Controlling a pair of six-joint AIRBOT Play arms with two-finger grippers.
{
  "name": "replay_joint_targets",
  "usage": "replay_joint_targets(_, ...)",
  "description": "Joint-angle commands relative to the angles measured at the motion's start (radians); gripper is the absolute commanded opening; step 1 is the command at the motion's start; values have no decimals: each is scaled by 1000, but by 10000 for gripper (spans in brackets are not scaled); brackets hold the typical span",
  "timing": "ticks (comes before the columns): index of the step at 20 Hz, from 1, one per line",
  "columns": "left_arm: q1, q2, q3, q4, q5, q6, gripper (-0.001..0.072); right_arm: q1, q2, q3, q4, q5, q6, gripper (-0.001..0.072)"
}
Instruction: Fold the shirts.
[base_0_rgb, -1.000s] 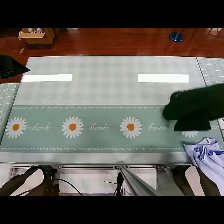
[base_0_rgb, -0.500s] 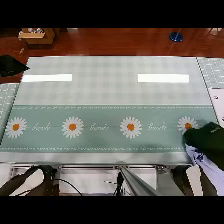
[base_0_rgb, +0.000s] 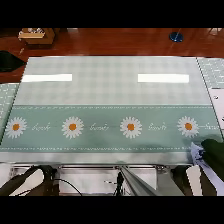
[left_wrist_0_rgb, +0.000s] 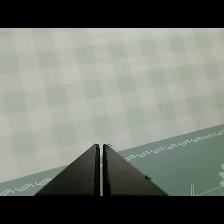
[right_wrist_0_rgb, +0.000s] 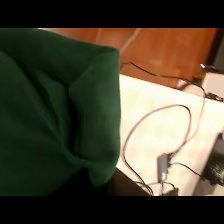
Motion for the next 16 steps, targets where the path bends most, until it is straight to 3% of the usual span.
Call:
replay_joint_targets(1, 15, 0, 1, 1, 23, 11, 75, -1, 1, -109, -132, 5, -2, 287)
replay_joint_targets(2, 23, -1, 1, 1, 32, 11, 75, -14, 1, -139, -137, -3, -1, 466)
replay_joint_targets(3, 31, -1, 0, 2, 40, 11, 75, -31, 1, -167, -135, -28, -2, 542)
replay_joint_targets(5, 42, -2, 0, 2, 56, 11, 75, -43, -2, -181, -126, -117, -1, 545)
replay_joint_targets(7, 42, -7, 0, 1, 58, 11, 85, -29, -24, -145, 33, -258, -1, 545)
replay_joint_targets(9, 37, -22, 0, -3, 60, 10, 369, 24, -88, -48, 409, -419, -34, 545)
replay_joint_targets(10, 29, -35, 0, -7, 71, 7, 467, 79, -133, 11, 616, -482, -59, 545)
replay_joint_targets(12, 0, -63, 0, -10, 96, 7, 485, 232, -237, 110, 891, -567, -73, 545)
replay_joint_targets(13, -23, -82, 0, -9, 111, 7, 485, 323, -289, 149, 946, -578, -73, 545)
replay_joint_targets(14, -48, -104, 0, 5, 122, 1, 485, 421, -339, 180, 952, -578, -74, 545)
replay_joint_targets(16, -102, -146, 0, 84, 126, -100, 485, 612, -425, 203, 906, -579, -76, 546)
